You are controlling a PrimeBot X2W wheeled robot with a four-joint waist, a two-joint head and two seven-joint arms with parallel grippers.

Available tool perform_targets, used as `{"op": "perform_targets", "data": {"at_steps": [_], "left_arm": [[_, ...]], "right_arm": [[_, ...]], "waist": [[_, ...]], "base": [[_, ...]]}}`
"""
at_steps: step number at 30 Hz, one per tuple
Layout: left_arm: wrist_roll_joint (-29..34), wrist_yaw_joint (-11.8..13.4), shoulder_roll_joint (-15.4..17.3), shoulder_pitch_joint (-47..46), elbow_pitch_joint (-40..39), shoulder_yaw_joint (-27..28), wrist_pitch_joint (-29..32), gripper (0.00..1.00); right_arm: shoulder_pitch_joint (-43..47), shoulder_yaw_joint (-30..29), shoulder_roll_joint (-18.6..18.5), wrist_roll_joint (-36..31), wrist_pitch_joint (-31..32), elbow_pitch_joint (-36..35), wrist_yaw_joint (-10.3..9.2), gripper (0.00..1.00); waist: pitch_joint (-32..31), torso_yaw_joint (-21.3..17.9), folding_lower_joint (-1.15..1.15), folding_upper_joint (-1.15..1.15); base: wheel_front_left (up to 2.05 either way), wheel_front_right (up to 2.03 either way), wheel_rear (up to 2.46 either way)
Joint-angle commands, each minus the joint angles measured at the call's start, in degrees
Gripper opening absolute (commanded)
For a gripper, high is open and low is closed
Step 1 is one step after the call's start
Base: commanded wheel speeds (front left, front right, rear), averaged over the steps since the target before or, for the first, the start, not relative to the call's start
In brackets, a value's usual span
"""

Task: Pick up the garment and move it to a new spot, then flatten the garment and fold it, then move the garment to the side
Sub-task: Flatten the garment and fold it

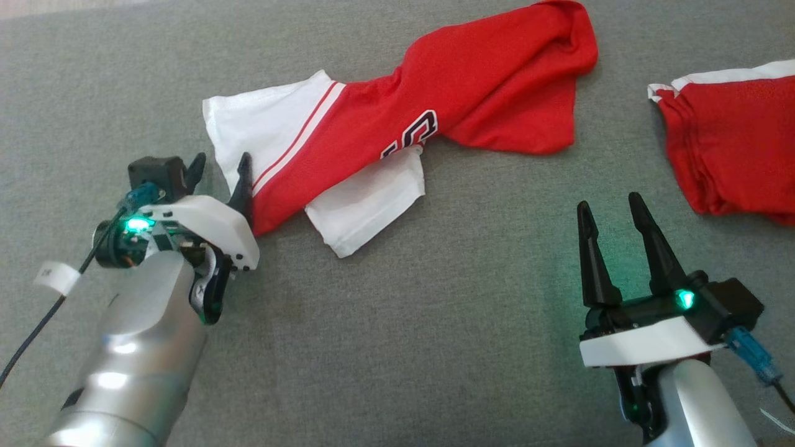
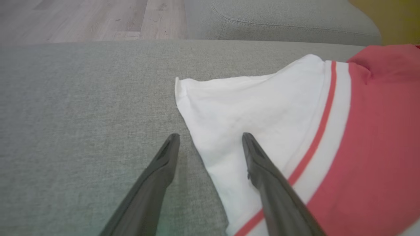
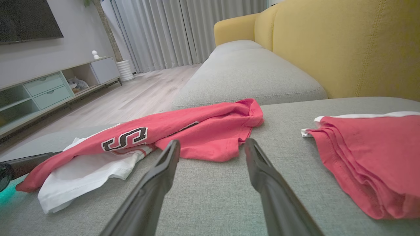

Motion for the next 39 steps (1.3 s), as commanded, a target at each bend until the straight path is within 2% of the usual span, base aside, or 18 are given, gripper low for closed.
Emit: {"op": "perform_targets", "data": {"at_steps": [1, 3, 4, 5, 11, 19, 24, 30, 35, 39], "left_arm": [[-0.3, -0.3, 1.4, -2.7, -0.5, 1.8, -0.8, 1.0], [-0.3, -0.8, 1.2, -3.1, 0.9, 1.5, -1.0, 1.0], [-0.4, -1.1, 1.0, -3.4, 1.5, 1.4, -1.0, 0.44], [-0.5, -1.4, 0.9, -3.6, 2.1, 1.3, -1.2, 0.0], [-0.7, -2.5, 0.2, -4.3, 4.3, 0.7, -3.2, 0.0], [2.2, -1.1, 1.5, -8.1, 0.0, -0.3, -9.8, 0.0], [3.6, -0.7, 4.2, -11.8, -4.6, -0.3, -10.2, 0.0], [7.7, -0.5, 10.9, -21.4, -10.1, -1.3, -5.9, 0.0], [10.7, -2.1, 16.1, -29.6, -8.2, -2.7, -1.6, 0.0], [11.4, -2.6, 17.6, -34.9, -3.2, -2.8, -0.2, 0.0]], "right_arm": [[-1.8, 1.3, -0.2, -0.3, -0.5, -1.8, -0.04, 1.0], [-1.8, 1.2, -0.2, -0.3, -0.5, -1.7, -0.04, 1.0], [-1.8, 1.2, -0.2, -0.3, -0.5, -1.7, -0.04, 1.0], [-1.8, 1.2, -0.2, -0.3, -0.5, -1.7, -0.04, 1.0], [-1.8, 1.2, -0.2, -0.1, -0.5, -1.2, -0.04, 1.0], [-1.5, 1.5, -0.2, 0.7, -0.5, -0.4, -0.04, 1.0], [-1.8, 2.5, -0.2, 1.5, -0.5, -0.3, -0.04, 1.0], [-3.5, 4.2, -0.2, 2.4, -0.5, -0.9, -0.04, 1.0], [-5.5, 5.9, -0.2, 3.8, -0.5, -1.2, -0.04, 1.0], [-6.3, 6.9, -0.2, 5.0, -0.5, -1.2, -0.04, 1.0]], "waist": [[0.0, -0.1, 0.0, 0.0], [0.1, -0.2, 0.0, 0.0], [0.1, -0.2, 0.0, 0.0], [0.0, -0.2, 0.0, 0.0], [-0.7, 0.1, 0.0, 0.0], [-2.8, 0.2, 0.0, 0.0], [-3.0, -0.9, 0.0, 0.0], [0.1, -4.5, 0.0, 0.0], [3.0, -8.6, 0.0, 0.0], [4.2, -11.0, 0.0, 0.0]], "base": [[0.0, 0.0, 0.0], [0.0, 0.0, 0.0], [0.0, 0.0, 0.0], [0.0, 0.0, 0.0], [0.0, 0.0, 0.0], [0.0, 0.0, 0.0], [0.0, 0.0, 0.0], [0.0, 0.0, 0.0], [0.0, 0.0, 0.0], [0.0, 0.0, 0.0]]}}
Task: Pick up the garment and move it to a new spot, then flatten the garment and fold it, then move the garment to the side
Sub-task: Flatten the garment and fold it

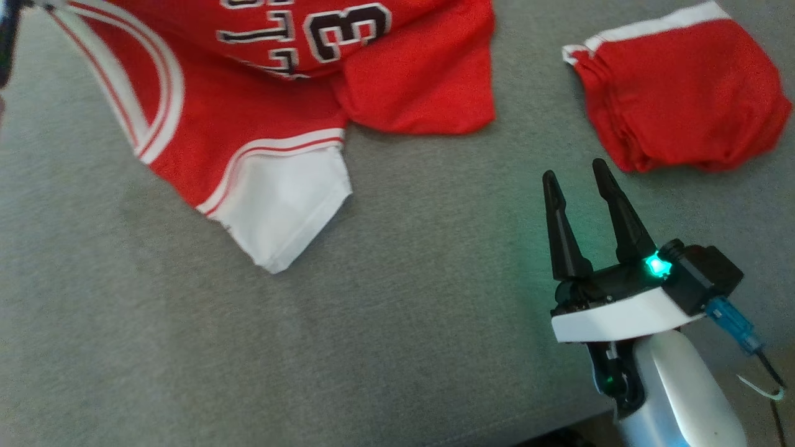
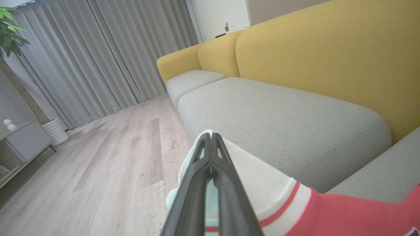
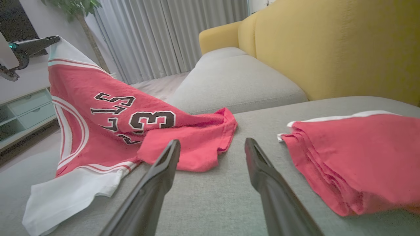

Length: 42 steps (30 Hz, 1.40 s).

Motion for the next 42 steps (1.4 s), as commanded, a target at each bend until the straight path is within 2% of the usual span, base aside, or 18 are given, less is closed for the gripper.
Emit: {"op": "perform_targets", "data": {"at_steps": [1, 2, 6, 14, 24, 27, 29, 33, 42], "left_arm": [[0.8, 0.8, 2.9, -3.9, 0.4, 1.2, 0.0, 0.47], [1.3, 1.4, 2.8, -4.8, 1.6, 1.0, -0.5, 1.0], [1.7, 2.6, 1.4, -6.7, 5.6, 0.8, -3.4, 1.0], [-1.6, 0.6, -3.8, -3.4, 9.9, 1.4, -9.2, 1.0], [-7.9, -0.3, -11.7, 13.0, 7.1, 3.7, -12.6, 1.0], [-8.9, 0.5, -14.5, 22.1, 3.3, 3.7, -12.9, 1.0], [-8.9, 1.0, -15.0, 24.4, 2.1, 3.6, -12.9, 1.0], [-9.0, 3.9, -16.8, 34.2, -4.8, 4.8, -12.9, 1.0], [-2.8, 10.5, -17.0, 54.6, -22.7, 6.6, -13.0, 1.0]], "right_arm": [[-0.8, 1.4, -0.2, 0.5, -0.4, -1.8, -0.05, 1.0], [-0.8, 1.5, -0.2, 0.6, -0.4, -1.8, -0.05, 1.0], [-0.7, 1.2, -0.2, 0.7, -0.4, -1.8, -0.05, 1.0], [-0.3, -0.2, -0.2, -1.0, -0.4, -1.7, -0.05, 1.0], [2.2, -6.4, -0.2, -4.3, -0.4, -0.3, -0.05, 1.0], [4.0, -7.6, -0.2, -5.2, -0.4, 0.5, -0.05, 1.0], [4.4, -7.8, -0.2, -5.4, -0.4, 0.6, -0.05, 1.0], [6.4, -8.2, -0.2, -6.0, -0.4, 1.1, -0.05, 1.0], [11.0, -9.2, -0.2, -4.1, -0.4, 0.8, -0.05, 1.0]], "waist": [[1.4, -1.9, -0.01, 0.0], [1.5, -2.1, -0.01, 0.0], [1.1, -2.0, -0.01, 0.0], [-2.1, 2.3, -0.01, 0.0], [-10.9, 10.3, -0.01, 0.0], [-14.1, 13.6, -0.01, 0.0], [-14.8, 14.4, -0.01, 0.0], [-17.2, 17.1, -0.01, 0.0], [-21.0, 19.4, -0.01, 0.0]], "base": [[0.0, 0.0, 0.0], [0.0, 0.0, 0.0], [0.0, 0.0, 0.0], [0.0, 0.0, 0.0], [0.0, 0.0, 0.0], [0.0, 0.0, 0.0], [0.0, 0.0, 0.0], [0.0, 0.0, 0.0], [0.0, 0.0, 0.0]]}}
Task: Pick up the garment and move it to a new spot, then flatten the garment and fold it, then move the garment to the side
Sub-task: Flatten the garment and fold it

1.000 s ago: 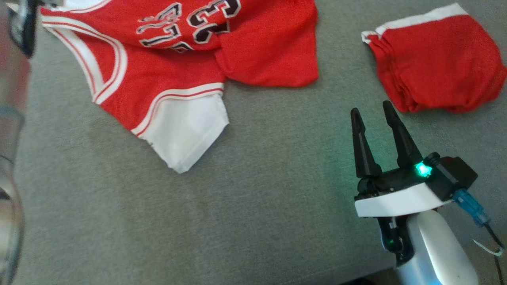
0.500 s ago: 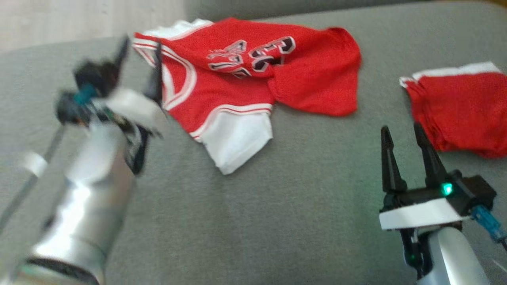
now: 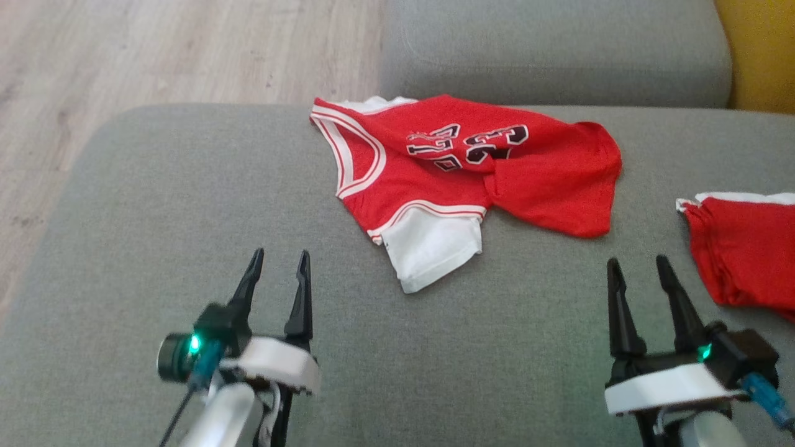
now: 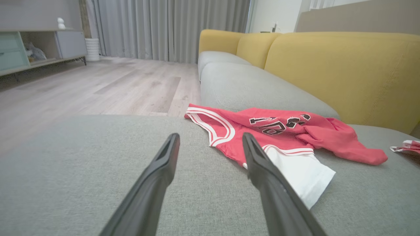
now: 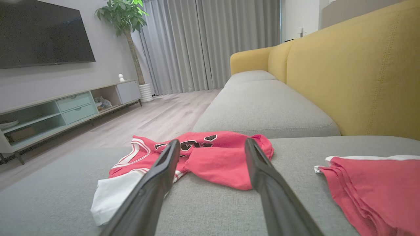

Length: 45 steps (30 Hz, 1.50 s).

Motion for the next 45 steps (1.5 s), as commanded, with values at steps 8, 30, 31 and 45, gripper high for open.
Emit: {"op": "perform_targets", "data": {"at_steps": [8, 30, 31, 45], "left_arm": [[3.3, 3.5, -0.8, 7.7, -11.7, 5.9, -0.7, 1.0], [2.9, -1.4, -4.0, 0.8, -3.2, 0.9, 6.1, 1.0], [2.0, -1.8, -4.2, 0.0, -2.3, 0.7, 7.0, 1.0], [1.4, -0.7, -4.7, -10.0, 11.1, -1.0, 9.1, 1.0]], "right_arm": [[0.3, 2.4, -0.3, 0.4, -0.4, -1.7, -0.05, 1.0], [-3.4, 4.9, -0.3, 0.0, -0.4, -2.8, -0.05, 1.0], [-3.7, 5.0, -0.3, -0.1, -0.4, -2.9, -0.05, 1.0], [-6.6, 5.3, -0.3, 0.6, -0.4, -3.7, -0.05, 1.0]], "waist": [[-2.1, -0.7, 0.02, 0.0], [3.9, -8.0, 0.02, 0.0], [4.5, -8.6, 0.02, 0.0], [10.9, -14.8, 0.02, 0.0]], "base": [[0.0, 0.0, 0.0], [0.0, 0.0, 0.0], [0.0, 0.0, 0.0], [0.0, 0.0, 0.0]]}}
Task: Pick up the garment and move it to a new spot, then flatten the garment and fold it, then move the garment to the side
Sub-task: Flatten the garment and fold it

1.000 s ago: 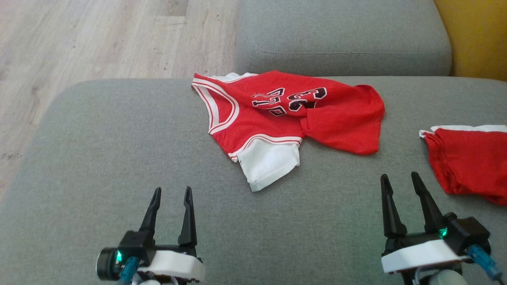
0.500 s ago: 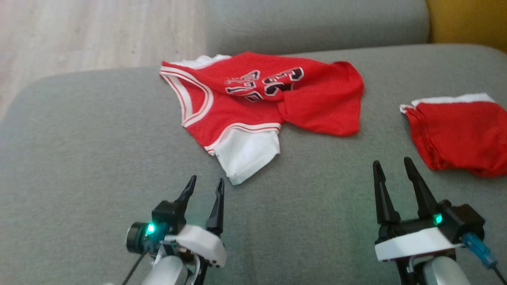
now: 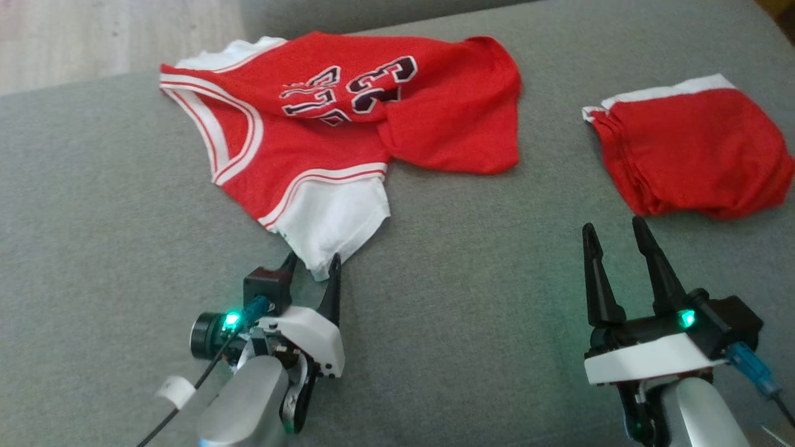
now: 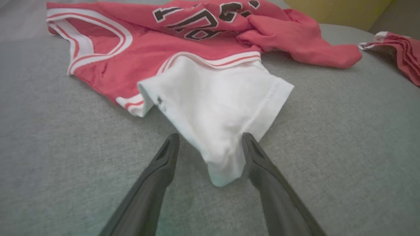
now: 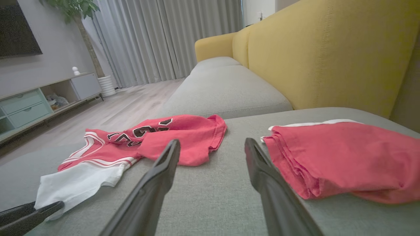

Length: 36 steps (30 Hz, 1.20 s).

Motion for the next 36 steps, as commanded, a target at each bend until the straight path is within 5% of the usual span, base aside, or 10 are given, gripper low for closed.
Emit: {"op": "perform_targets", "data": {"at_steps": [1, 6, 7, 8, 9, 18, 33, 34, 35, 36], "left_arm": [[-0.1, 0.3, 0.2, -2.2, -0.7, 1.6, -0.9, 1.0], [-1.5, -0.8, 0.1, -3.3, 1.7, 1.3, -3.0, 0.93], [-1.8, -1.2, 0.0, -3.4, 1.9, 1.1, -3.5, 0.43], [-2.0, -1.5, 0.0, -3.5, 2.3, 0.8, -3.9, 0.05], [-2.1, -1.7, 0.0, -3.5, 2.6, 0.6, -4.4, 0.0], [-4.9, -0.5, 0.4, -1.7, 3.0, 2.9, -8.7, 0.0], [-5.8, 3.5, 8.1, 9.0, -8.2, 9.5, -10.2, 0.0], [-5.9, 3.4, 8.1, 9.8, -8.7, 9.2, -10.0, 0.07], [-5.9, 3.1, 8.1, 10.5, -9.1, 8.6, -9.3, 0.45], [-6.1, 3.0, 8.0, 11.0, -9.3, 8.3, -8.4, 0.96]], "right_arm": [[-2.2, 1.3, -0.3, 0.5, -0.4, -2.1, -0.04, 1.0], [-2.1, 1.1, -0.3, 0.5, -0.4, -2.2, -0.04, 1.0], [-2.0, 0.9, -0.3, 0.5, -0.4, -2.1, -0.04, 1.0], [-1.9, 0.7, -0.3, 0.5, -0.4, -2.0, -0.04, 1.0], [-1.8, 0.7, -0.3, 0.5, -0.4, -1.9, -0.04, 1.0], [-0.2, 1.0, -0.3, 0.7, -0.4, -0.5, -0.04, 1.0], [3.1, 1.2, -0.3, 1.2, -0.4, 1.1, -0.04, 1.0], [3.1, 1.2, -0.3, 1.3, -0.4, 1.2, -0.04, 1.0], [3.1, 1.1, -0.3, 1.3, -0.4, 1.2, -0.04, 1.0], [3.1, 1.1, -0.3, 1.3, -0.4, 1.2, -0.04, 1.0]], "waist": [[0.8, -0.9, 0.0, 0.0], [0.7, -1.3, 0.0, 0.0], [0.5, -1.2, 0.0, 0.0], [0.2, -1.0, 0.0, 0.0], [-0.2, -0.8, 0.0, 0.0], [-5.0, 3.1, 0.0, 0.0], [-10.5, 10.0, 0.0, 0.0], [-10.7, 10.2, 0.0, 0.0], [-10.8, 10.3, 0.0, 0.0], [-10.8, 10.4, 0.0, 0.0]], "base": [[0.0, 0.0, 0.0], [0.0, 0.0, 0.0], [0.0, 0.0, 0.0], [0.0, 0.0, 0.0], [0.0, 0.0, 0.0], [0.0, 0.0, 0.0], [0.0, 0.0, 0.0], [0.0, 0.0, 0.0], [0.0, 0.0, 0.0], [0.0, 0.0, 0.0]]}}
